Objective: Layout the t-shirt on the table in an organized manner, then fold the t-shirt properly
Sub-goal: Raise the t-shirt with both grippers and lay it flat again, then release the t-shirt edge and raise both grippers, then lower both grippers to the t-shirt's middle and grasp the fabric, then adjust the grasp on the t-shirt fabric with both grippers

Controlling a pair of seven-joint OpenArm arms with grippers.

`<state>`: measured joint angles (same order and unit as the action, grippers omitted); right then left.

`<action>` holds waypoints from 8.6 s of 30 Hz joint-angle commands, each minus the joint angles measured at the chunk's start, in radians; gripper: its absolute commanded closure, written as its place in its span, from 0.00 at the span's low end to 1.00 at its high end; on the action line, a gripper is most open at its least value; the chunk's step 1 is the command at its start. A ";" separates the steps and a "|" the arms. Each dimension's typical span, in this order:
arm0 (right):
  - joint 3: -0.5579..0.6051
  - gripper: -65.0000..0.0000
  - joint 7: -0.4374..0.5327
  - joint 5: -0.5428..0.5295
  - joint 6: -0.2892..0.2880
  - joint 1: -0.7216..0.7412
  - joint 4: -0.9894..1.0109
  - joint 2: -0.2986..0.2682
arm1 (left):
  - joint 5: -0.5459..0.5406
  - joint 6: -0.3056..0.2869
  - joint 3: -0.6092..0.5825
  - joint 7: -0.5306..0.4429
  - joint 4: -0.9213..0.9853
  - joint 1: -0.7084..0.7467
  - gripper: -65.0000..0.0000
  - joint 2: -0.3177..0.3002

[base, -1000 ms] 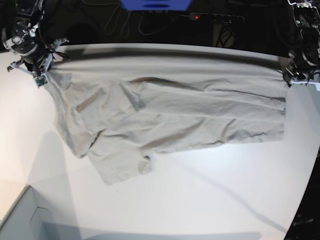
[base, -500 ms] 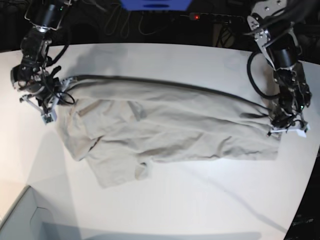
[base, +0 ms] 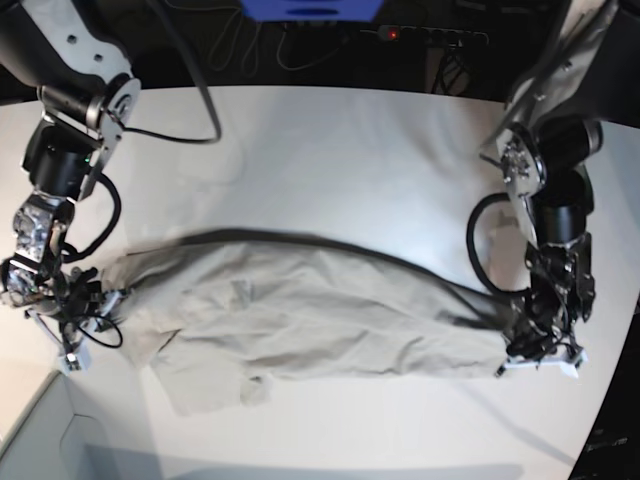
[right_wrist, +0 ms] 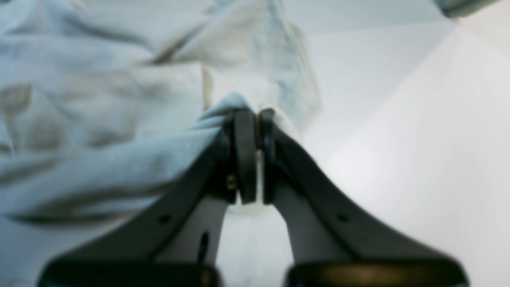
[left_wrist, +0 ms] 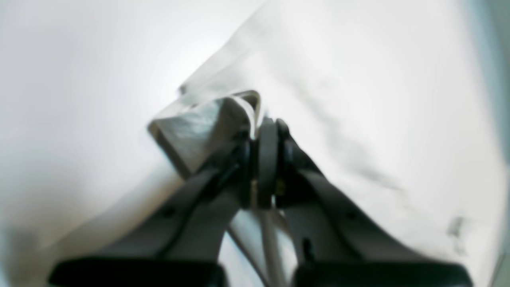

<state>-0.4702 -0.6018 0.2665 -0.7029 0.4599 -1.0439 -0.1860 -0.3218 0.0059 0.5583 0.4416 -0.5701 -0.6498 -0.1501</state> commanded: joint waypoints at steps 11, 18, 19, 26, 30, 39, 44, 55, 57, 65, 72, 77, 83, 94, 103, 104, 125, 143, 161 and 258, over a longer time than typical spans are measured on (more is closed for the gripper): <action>-0.009 1.00 0.015 -0.032 0.005 -0.253 -0.272 -0.051 | -0.244 0.004 0.001 0.244 -0.495 0.246 1.00 -0.053; -0.025 1.00 0.015 -0.224 0.005 -0.516 -0.448 -0.040 | -0.440 0.006 0.024 0.265 -0.732 0.563 1.00 -0.081; -0.035 1.00 0.015 -0.240 0.005 -0.537 -0.450 -0.039 | -0.452 0.006 0.041 0.265 -0.736 0.595 1.00 -0.079; -0.104 1.00 0.015 -0.263 0.005 -0.620 -0.448 0.013 | -0.485 -0.002 0.122 0.265 -0.704 0.700 1.00 -0.078; -0.103 1.00 0.016 -0.263 0.005 -0.651 -0.447 0.030 | -0.486 -0.002 0.124 0.267 -0.710 0.732 1.00 -0.084; -0.100 1.00 0.016 -0.263 0.005 -0.718 -0.451 0.041 | -0.488 -0.002 0.125 0.267 -0.707 0.786 1.00 -0.079; -0.101 0.94 0.027 -0.263 0.005 -0.737 -0.451 0.039 | -0.488 -0.002 0.125 0.273 -0.706 0.787 1.00 -0.079; -0.293 0.63 0.069 -0.264 0.005 -0.754 -0.594 0.073 | -0.489 -0.004 0.234 0.399 -0.746 0.809 0.66 -0.061; -0.302 0.63 0.061 -0.264 0.005 -0.754 -0.631 0.073 | -0.488 -0.004 0.282 0.428 -0.769 0.809 0.58 -0.053; -0.247 0.62 0.059 -0.261 0.005 -0.718 -0.657 0.073 | -0.488 -0.004 0.323 0.441 -0.899 0.795 0.45 -0.059; -0.169 0.62 0.059 -0.246 0.005 -0.528 -0.539 0.067 | -0.454 -0.004 0.312 0.441 -0.842 0.565 0.44 -0.056; -0.155 0.63 0.070 -0.048 0.005 -0.304 -0.338 0.067 | -0.316 -0.004 0.216 0.422 -0.672 0.382 0.44 -0.061; -0.157 0.62 0.202 0.067 0.005 -0.091 -0.003 0.018 | -0.191 -0.004 0.030 0.187 -0.462 0.270 0.44 -0.061; -0.155 0.62 0.618 0.092 0.005 0.040 0.494 -0.103 | -0.167 -0.004 -0.209 -0.149 -0.055 0.157 0.44 -0.076; -0.154 0.62 0.785 0.093 0.082 0.035 0.624 -0.120 | -0.168 -0.004 -0.324 -0.298 0.086 0.135 0.44 -0.076; -0.154 0.62 0.787 0.093 0.082 0.035 0.640 -0.122 | -0.168 -0.004 -0.326 -0.307 0.103 0.137 0.44 -0.076; -0.160 0.62 0.793 0.084 0.082 -0.352 0.313 -0.011 | -0.176 -0.005 -0.318 -0.349 -0.069 0.440 0.44 -0.121; -0.163 0.62 0.793 -0.068 0.082 -0.613 0.006 0.089 | -0.178 -0.001 -0.318 -0.349 -0.310 0.617 0.44 -0.121; -0.164 0.62 0.742 -0.009 0.082 -0.338 -0.060 0.056 | -0.173 0.001 -0.174 -0.152 -0.545 0.483 0.44 -0.122; 0.054 0.51 0.466 -0.128 0.005 -0.241 0.070 -0.054 | -0.288 0.006 -0.335 -0.367 -0.506 0.531 1.00 -0.168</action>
<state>-0.4152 -0.1627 0.1539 -0.6807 0.1940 -0.9535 -0.2226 -0.6113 0.0193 0.2192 0.1020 -1.0599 -0.1024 -0.3023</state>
